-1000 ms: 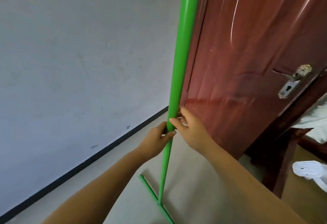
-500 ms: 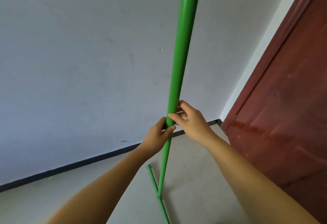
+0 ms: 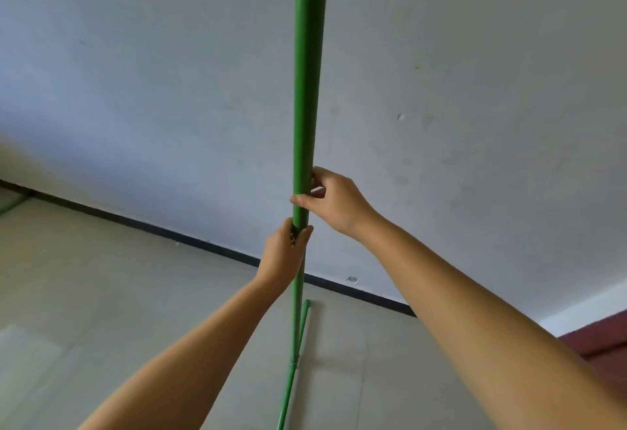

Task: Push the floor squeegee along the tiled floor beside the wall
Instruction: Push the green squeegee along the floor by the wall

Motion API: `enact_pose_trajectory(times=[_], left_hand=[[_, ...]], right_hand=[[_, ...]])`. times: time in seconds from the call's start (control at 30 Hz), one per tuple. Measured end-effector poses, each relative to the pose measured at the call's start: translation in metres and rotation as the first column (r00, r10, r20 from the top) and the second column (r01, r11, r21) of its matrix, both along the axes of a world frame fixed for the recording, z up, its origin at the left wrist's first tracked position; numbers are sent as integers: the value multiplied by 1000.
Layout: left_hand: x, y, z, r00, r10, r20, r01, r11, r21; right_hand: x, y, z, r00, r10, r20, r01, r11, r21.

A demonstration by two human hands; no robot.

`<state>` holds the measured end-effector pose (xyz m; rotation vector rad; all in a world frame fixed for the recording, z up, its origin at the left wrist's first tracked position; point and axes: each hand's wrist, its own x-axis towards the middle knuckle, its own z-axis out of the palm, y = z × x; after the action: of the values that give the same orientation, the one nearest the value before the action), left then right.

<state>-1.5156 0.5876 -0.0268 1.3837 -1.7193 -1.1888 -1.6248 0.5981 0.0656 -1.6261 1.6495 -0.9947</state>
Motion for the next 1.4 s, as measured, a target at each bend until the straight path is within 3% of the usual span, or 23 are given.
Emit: enact_pose_trajectory(times=[0.23, 0.7, 0.97, 1.17, 1.4], left_hand=[[-24, -10, 0, 993, 113, 39, -113, 994, 1], [-101, -49, -1, 946, 322, -25, -322, 946, 33], [-131, -32, 3, 828, 561, -17, -558, 826, 85], [-142, -31, 11, 772, 634, 37, -634, 766, 109], [-152, -19, 12, 804, 583, 115, -592, 802, 78]], right_hand=[[-34, -25, -5, 979, 202, 32, -202, 979, -3], [-115, -95, 1, 887, 463, 2, -463, 887, 0], [-122, -109, 4, 668, 730, -144, -738, 675, -6], [-119, -115, 26, 576, 812, -97, -816, 578, -9], [-135, -94, 28, 620, 766, -167, -783, 618, -70]])
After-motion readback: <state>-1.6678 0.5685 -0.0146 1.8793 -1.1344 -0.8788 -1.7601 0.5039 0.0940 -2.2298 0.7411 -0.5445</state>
